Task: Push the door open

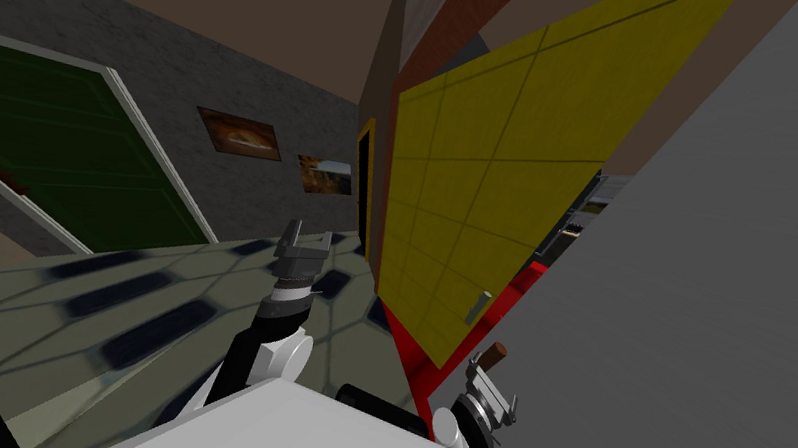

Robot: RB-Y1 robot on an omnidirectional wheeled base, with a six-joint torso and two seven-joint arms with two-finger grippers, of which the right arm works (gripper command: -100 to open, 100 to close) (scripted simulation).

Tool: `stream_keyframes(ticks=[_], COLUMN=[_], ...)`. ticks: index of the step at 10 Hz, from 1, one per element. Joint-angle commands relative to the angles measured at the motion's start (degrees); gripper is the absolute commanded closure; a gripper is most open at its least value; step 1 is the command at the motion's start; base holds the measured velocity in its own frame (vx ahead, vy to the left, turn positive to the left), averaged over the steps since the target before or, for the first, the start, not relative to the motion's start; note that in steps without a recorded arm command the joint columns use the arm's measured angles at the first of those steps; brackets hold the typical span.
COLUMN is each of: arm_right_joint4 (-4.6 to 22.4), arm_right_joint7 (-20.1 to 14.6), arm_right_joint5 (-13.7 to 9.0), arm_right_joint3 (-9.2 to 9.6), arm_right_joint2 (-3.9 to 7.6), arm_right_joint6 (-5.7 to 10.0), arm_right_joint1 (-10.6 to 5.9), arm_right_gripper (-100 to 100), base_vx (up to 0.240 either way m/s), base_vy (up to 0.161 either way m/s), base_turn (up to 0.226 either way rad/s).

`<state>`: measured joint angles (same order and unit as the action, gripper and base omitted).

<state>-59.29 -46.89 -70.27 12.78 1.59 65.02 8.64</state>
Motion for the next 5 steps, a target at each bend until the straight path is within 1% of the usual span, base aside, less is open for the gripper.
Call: stream_keyframes(ticks=[1, 5], arm_right_joint4=[2.0, 2.2], arm_right_joint7=[-0.6, -0.6], arm_right_joint5=[-0.3, -0.5], arm_right_joint3=[-1.34, -1.59], arm_right_joint2=[1.64, 1.78], arm_right_joint6=[0.73, 0.88], arm_right_joint1=[0.80, 0.88], arm_right_gripper=[100, 100], base_vx=[0.024, -0.003], base_vy=[-0.012, -0.007], base_turn=[-0.025, 0.012])
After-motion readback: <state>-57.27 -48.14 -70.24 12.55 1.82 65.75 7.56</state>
